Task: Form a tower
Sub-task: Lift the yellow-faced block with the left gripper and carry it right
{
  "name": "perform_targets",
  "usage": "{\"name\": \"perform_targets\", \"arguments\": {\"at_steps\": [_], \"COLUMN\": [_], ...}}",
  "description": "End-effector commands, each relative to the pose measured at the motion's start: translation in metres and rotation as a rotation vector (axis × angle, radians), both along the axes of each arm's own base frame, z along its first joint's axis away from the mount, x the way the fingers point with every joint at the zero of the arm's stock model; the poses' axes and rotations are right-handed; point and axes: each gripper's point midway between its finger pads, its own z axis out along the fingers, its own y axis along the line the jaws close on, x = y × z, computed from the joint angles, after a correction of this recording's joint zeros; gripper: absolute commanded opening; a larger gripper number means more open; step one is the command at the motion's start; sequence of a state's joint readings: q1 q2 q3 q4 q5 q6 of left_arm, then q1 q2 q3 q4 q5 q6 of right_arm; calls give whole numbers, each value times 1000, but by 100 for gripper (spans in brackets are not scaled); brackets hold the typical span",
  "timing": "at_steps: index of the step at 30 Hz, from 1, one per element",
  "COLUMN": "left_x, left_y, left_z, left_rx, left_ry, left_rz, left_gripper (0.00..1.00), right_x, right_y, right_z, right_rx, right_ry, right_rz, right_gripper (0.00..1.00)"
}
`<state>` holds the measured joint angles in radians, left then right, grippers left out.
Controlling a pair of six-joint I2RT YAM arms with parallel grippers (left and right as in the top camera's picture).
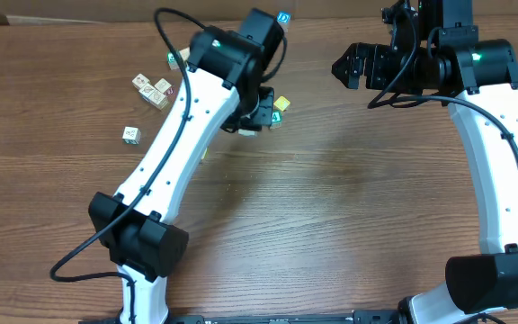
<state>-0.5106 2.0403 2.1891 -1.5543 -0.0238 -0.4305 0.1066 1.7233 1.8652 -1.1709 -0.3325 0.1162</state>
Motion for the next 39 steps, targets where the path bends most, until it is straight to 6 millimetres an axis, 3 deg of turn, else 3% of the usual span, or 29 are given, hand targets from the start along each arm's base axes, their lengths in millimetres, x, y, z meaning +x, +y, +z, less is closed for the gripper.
{"name": "perform_targets", "arguments": {"at_steps": [1, 13, 19, 34, 39], "left_x": [-7, -38, -44, -34, -32], "left_y": [6, -18, -16, -7, -7], "left_z": [-15, -123, -160, -193, -196], "left_rx": [55, 52, 49, 73, 68], "left_ry": [21, 148, 144, 52, 39], "left_rz": [59, 106, 131, 139, 141], "left_gripper": [15, 16, 17, 20, 26], "right_x": [0, 0, 0, 0, 0], "right_y": [2, 1, 2, 2, 2], "right_z": [9, 9, 9, 9, 9], "right_rx": [-3, -3, -3, -3, -3], "right_ry": [-26, -26, -26, -26, -26], "right_rz": [3, 2, 3, 3, 3], "right_gripper": [100, 100, 100, 100, 100]}}
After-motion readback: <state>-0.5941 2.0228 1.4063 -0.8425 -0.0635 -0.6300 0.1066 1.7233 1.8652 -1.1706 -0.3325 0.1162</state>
